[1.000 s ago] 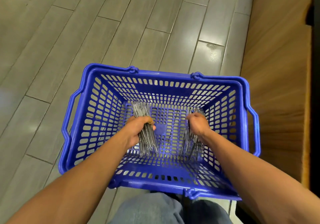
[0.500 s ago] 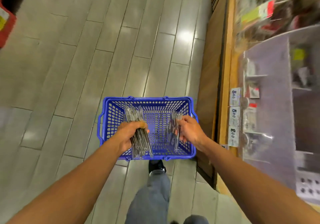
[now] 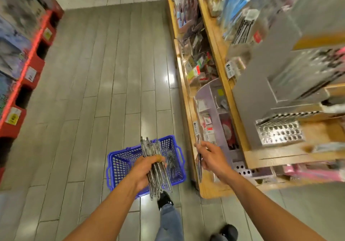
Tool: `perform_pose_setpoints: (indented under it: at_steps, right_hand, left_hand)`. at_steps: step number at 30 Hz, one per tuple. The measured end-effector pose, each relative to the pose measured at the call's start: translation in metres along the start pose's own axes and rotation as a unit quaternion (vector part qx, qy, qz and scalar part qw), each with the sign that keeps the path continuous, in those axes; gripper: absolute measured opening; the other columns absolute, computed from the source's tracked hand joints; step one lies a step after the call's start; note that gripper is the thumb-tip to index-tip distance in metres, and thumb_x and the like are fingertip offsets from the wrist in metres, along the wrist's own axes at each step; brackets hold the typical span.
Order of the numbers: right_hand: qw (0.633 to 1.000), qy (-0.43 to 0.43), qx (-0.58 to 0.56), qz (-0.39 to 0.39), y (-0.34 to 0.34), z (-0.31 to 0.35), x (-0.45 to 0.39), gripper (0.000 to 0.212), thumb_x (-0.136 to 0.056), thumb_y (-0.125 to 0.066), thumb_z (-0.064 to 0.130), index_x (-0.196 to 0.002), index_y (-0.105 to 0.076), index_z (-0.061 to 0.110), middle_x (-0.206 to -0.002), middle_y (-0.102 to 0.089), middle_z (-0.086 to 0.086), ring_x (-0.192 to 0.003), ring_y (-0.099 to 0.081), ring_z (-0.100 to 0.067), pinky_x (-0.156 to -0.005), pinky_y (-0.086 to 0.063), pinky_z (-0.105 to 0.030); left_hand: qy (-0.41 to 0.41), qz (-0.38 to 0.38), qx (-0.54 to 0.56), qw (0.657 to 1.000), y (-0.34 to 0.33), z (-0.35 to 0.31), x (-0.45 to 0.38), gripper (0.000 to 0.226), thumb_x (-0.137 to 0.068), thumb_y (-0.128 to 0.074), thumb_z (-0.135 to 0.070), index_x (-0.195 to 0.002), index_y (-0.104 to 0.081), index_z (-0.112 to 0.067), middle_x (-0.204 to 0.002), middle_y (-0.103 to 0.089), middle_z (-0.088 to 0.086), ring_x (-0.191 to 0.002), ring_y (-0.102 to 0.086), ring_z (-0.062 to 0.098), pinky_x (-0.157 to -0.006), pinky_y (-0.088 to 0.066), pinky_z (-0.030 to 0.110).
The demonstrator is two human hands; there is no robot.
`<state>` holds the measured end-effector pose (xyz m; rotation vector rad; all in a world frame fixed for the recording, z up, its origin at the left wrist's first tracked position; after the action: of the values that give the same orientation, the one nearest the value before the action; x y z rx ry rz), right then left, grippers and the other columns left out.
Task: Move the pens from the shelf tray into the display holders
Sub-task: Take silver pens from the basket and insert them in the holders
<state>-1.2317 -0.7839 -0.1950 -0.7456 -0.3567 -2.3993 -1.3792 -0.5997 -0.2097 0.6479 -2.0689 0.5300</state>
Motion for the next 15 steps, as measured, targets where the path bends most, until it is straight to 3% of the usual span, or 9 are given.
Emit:
perform_pose_setpoints:
  at_steps: [4,7,11,15]
  right_hand:
    - [0.998,0.036,-0.024,-0.04,0.095,0.019,0.053,0.024,-0.099,-0.054,0.029,-0.078,-0.063,0.023,-0.048,-0.049,0.008,-0.039,-0.042,-0.008,-0.039,-0.032,-0.021]
    - [0.996,0.061,-0.016,-0.067,0.165,0.03,0.09,0.019,-0.099,-0.055,0.03,-0.09,-0.063,0.015,-0.058,-0.054,0.0,-0.043,-0.046,-0.011,-0.041,-0.034,-0.023]
    - [0.993,0.073,-0.003,-0.092,0.237,0.041,0.127,0.014,-0.099,-0.055,0.029,-0.099,-0.065,0.019,-0.072,-0.065,-0.01,-0.046,-0.047,-0.014,-0.045,-0.038,-0.027]
    - [0.99,0.087,-0.012,-0.108,0.285,0.056,0.147,0.02,-0.098,-0.056,0.033,-0.097,-0.065,0.015,-0.073,-0.057,-0.017,-0.05,-0.044,-0.012,-0.046,-0.036,-0.025]
  left_hand:
    - [0.001,0.008,-0.007,1.0,-0.075,0.003,0.039,0.012,-0.081,-0.069,0.001,-0.071,-0.076,0.003,-0.077,-0.07,0.023,-0.058,-0.068,0.027,-0.053,-0.058,0.034]
    - [-0.004,0.029,-0.032,0.999,-0.14,0.011,0.062,0.011,-0.08,-0.07,0.002,-0.071,-0.076,0.004,-0.076,-0.068,0.023,-0.059,-0.066,0.028,-0.058,-0.059,0.036]
    - [-0.006,0.056,-0.048,0.997,-0.224,0.017,0.082,0.011,-0.08,-0.069,0.001,-0.071,-0.073,0.004,-0.069,-0.067,0.02,-0.053,-0.064,0.027,-0.053,-0.058,0.036]
    - [-0.013,0.108,-0.053,0.993,-0.297,0.01,0.101,0.012,-0.072,-0.074,-0.004,-0.081,-0.07,0.003,-0.07,-0.067,0.018,-0.055,-0.064,0.025,-0.052,-0.057,0.033]
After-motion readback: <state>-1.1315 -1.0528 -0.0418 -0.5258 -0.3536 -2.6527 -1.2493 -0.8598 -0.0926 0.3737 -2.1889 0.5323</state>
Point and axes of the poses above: each hand's wrist, its own x-axis away from the middle knuckle, its own y-axis out of the back of the hand, z = x × y, the point moved 9 cm from there along -x, towards the middle knuckle
